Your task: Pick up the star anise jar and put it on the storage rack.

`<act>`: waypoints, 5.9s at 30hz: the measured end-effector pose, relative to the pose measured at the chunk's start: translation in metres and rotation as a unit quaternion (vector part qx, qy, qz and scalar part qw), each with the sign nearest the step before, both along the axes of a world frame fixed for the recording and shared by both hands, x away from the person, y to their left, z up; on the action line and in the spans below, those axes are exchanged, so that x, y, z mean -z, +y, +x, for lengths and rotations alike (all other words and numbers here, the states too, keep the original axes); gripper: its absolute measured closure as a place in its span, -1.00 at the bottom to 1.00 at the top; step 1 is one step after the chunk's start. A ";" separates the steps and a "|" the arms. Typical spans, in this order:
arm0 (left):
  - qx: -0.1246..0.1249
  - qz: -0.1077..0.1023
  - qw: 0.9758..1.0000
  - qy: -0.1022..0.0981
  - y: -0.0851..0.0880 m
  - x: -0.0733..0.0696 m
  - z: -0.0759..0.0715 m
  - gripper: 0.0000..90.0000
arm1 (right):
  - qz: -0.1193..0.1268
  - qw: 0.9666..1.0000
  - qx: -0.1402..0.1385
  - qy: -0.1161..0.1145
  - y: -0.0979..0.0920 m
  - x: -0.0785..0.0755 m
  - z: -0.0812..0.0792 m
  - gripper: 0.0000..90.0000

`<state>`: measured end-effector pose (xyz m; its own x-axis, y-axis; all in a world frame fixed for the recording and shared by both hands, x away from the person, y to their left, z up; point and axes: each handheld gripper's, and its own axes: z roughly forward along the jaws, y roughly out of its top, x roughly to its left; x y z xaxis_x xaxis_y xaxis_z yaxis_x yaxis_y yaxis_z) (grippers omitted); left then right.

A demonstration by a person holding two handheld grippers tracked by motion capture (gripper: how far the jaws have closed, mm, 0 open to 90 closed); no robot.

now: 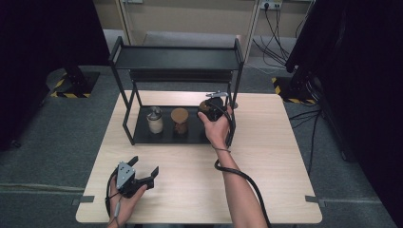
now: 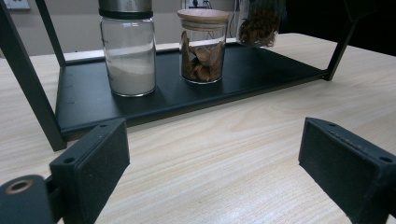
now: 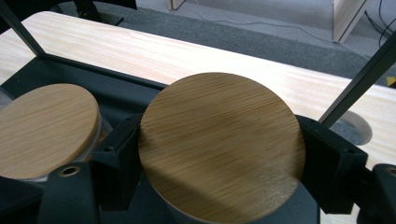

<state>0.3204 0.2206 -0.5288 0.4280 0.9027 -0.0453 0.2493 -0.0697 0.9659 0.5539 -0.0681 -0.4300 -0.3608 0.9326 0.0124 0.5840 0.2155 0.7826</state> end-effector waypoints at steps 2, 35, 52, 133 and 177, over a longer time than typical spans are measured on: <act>0.000 0.001 1.000 0.000 0.000 0.000 0.000 -0.82 | 0.000 1.000 0.003 0.004 0.000 0.003 0.001 -0.46; 0.001 0.000 1.000 0.000 0.000 0.000 0.000 -0.82 | -0.007 1.000 0.007 0.011 0.003 0.022 0.008 -0.46; 0.001 0.000 1.000 0.000 0.000 0.000 0.000 -0.82 | -0.005 1.000 0.006 0.012 0.002 0.031 0.010 -0.47; 0.000 0.008 1.000 -0.003 -0.001 0.000 -0.001 -0.82 | 0.008 1.000 -0.022 0.014 0.000 0.019 -0.037 -0.88; -0.002 0.009 1.000 -0.003 -0.002 0.000 -0.001 -0.82 | 0.031 0.998 -0.059 0.000 -0.011 0.011 -0.072 -0.88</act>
<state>0.3198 0.2189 -0.5287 0.4248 0.9049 -0.0266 0.2441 -0.0862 0.9659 0.4817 -0.0795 -0.4414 -0.4679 0.8811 0.0689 0.5569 0.2334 0.7971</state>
